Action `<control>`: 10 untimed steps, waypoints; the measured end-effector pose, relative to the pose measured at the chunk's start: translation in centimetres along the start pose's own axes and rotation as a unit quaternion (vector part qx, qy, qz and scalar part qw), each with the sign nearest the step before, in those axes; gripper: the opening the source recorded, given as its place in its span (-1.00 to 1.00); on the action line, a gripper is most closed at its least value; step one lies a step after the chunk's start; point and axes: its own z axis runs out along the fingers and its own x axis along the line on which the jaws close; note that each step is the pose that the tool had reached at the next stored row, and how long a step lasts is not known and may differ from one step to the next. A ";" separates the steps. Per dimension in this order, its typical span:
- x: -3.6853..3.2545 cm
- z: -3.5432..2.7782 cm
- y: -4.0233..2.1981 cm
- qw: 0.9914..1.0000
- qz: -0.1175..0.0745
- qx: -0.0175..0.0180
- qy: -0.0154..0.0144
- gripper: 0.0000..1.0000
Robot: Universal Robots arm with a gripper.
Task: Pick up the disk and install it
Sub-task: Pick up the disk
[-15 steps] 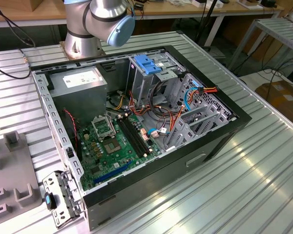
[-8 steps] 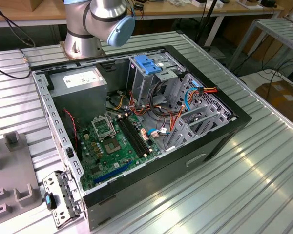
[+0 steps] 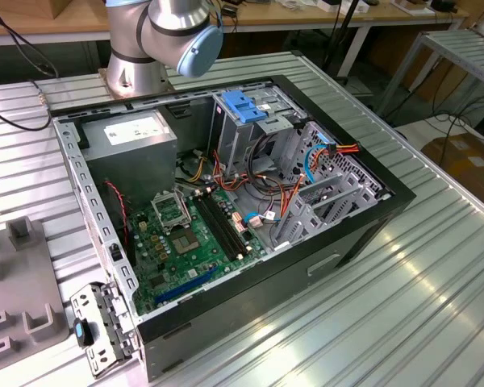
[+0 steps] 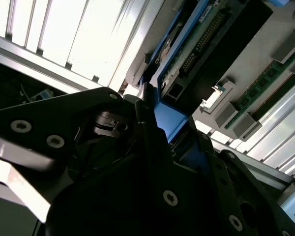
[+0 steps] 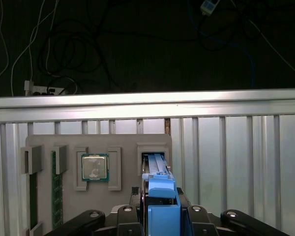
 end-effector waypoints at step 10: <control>0.00 -0.09 0.00 1.000 0.000 0.000 0.000 -0.26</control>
